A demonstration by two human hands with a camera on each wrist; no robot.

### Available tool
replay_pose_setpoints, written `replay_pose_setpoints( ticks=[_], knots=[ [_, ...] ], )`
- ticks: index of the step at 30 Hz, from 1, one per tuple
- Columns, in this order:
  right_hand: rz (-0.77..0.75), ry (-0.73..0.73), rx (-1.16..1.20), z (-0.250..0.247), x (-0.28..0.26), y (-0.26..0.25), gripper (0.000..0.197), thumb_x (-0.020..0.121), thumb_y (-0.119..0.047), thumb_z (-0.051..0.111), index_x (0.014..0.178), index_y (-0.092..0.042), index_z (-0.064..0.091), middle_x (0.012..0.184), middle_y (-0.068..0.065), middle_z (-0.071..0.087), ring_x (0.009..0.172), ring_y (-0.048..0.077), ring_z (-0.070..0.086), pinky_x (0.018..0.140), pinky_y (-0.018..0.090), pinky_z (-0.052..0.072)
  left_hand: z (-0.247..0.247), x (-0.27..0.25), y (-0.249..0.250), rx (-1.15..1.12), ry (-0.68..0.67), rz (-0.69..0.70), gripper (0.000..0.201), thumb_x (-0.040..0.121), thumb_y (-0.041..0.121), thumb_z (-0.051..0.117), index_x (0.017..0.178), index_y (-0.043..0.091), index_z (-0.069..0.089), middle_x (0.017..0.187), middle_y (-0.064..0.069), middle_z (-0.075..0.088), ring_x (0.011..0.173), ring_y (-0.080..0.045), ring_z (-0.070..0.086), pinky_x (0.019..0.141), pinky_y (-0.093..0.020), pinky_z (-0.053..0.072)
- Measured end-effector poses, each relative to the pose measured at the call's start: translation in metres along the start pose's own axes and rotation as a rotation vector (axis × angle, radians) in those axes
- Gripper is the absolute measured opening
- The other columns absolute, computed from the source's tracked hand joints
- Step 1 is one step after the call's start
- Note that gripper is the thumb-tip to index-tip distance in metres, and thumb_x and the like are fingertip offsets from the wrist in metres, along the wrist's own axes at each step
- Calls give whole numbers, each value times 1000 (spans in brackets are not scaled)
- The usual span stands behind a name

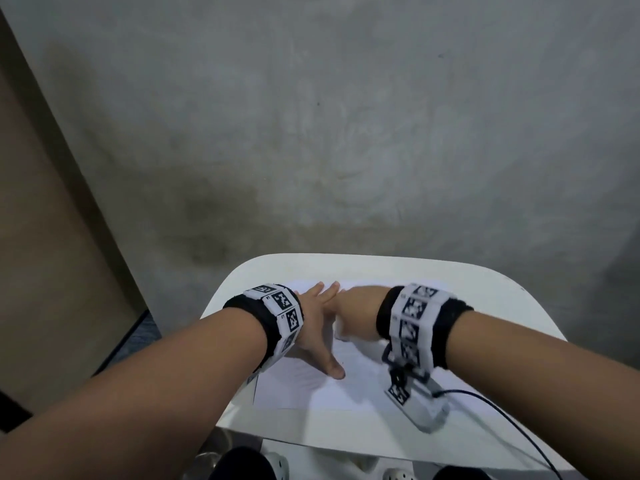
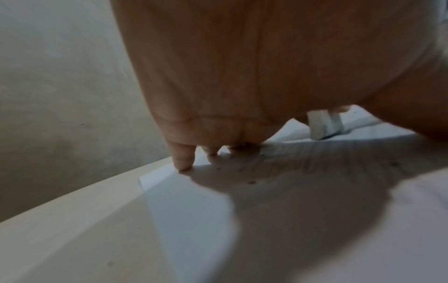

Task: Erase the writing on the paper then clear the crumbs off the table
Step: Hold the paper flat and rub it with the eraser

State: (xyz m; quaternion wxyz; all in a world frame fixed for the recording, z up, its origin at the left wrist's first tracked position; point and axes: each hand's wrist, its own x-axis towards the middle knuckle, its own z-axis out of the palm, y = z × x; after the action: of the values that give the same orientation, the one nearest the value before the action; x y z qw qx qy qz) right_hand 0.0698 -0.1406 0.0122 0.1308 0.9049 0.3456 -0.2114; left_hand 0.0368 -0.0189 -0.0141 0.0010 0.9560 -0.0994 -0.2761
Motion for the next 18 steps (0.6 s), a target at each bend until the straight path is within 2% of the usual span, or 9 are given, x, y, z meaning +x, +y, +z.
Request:
replay_pose_setpoints(
  ticks=[3, 5, 8, 9, 11, 13, 14, 16, 18],
  knots=[
    [135, 48, -22, -13, 7, 21, 23, 92, -23, 56, 106, -5, 64, 100, 10, 65, 89, 26, 59, 73, 28, 42, 2, 6, -4, 78, -39, 18, 136, 63, 78, 67, 148, 28, -27, 155, 10, -33, 144, -18, -26, 118, -57, 4],
    [157, 113, -58, -11, 2, 13, 28, 93, -23, 54, 116, -9, 62, 116, 12, 64, 101, 29, 61, 74, 30, 40, 4, 7, -3, 68, -22, 8, 134, 65, 76, 68, 149, 29, -25, 155, 12, -31, 144, -17, -25, 118, -56, 5],
    [-5, 29, -24, -4, -12, -18, 39, 95, -20, 55, 131, -7, 51, 126, 17, 56, 116, 34, 54, 85, 37, 43, 2, 0, 3, 43, -6, -5, 122, 69, 67, 72, 151, 35, -12, 149, 13, -34, 139, -9, -24, 118, -49, 2],
    [1, -9, 0, -7, -12, -16, 35, 95, -21, 56, 127, -7, 54, 115, 17, 59, 109, 32, 56, 85, 37, 43, 2, 1, 1, 27, 4, 18, 124, 69, 68, 71, 151, 34, -14, 148, 13, -34, 137, -8, -25, 119, -50, 1],
    [99, -7, 19, -14, -1, 5, 16, 93, -24, 56, 98, -9, 61, 84, 7, 58, 85, 25, 56, 74, 30, 43, 4, 7, -5, 70, -20, 28, 133, 65, 77, 67, 148, 29, -24, 154, 10, -33, 143, -15, -27, 118, -55, 2],
    [190, 79, -67, -14, 8, 16, 20, 91, -26, 57, 82, -8, 58, 83, 4, 60, 77, 24, 57, 73, 29, 49, 4, 7, -3, 102, -23, 13, 136, 63, 80, 65, 147, 28, -28, 155, 8, -31, 145, -21, -24, 118, -57, 4],
    [174, 67, -113, -13, 5, 7, 20, 91, -26, 57, 88, -6, 60, 95, 6, 63, 84, 26, 61, 80, 33, 52, 3, 7, -1, 97, -18, 3, 133, 66, 77, 66, 148, 29, -26, 156, 8, -30, 146, -22, -22, 118, -55, 4],
    [80, 4, -135, -6, -3, -13, 36, 93, -25, 58, 123, -5, 56, 127, 11, 56, 115, 31, 57, 96, 41, 45, 1, 0, 5, 68, -14, -7, 121, 71, 68, 70, 152, 33, -13, 156, 7, -29, 146, -21, -19, 117, -51, 2],
    [23, -15, -59, -7, -10, -18, 44, 94, -22, 57, 135, -7, 49, 137, 14, 51, 123, 32, 51, 99, 40, 41, 3, 3, 1, 20, 13, 27, 125, 66, 70, 72, 152, 35, -12, 156, 7, -29, 145, -17, -23, 119, -52, 0]
  ],
)
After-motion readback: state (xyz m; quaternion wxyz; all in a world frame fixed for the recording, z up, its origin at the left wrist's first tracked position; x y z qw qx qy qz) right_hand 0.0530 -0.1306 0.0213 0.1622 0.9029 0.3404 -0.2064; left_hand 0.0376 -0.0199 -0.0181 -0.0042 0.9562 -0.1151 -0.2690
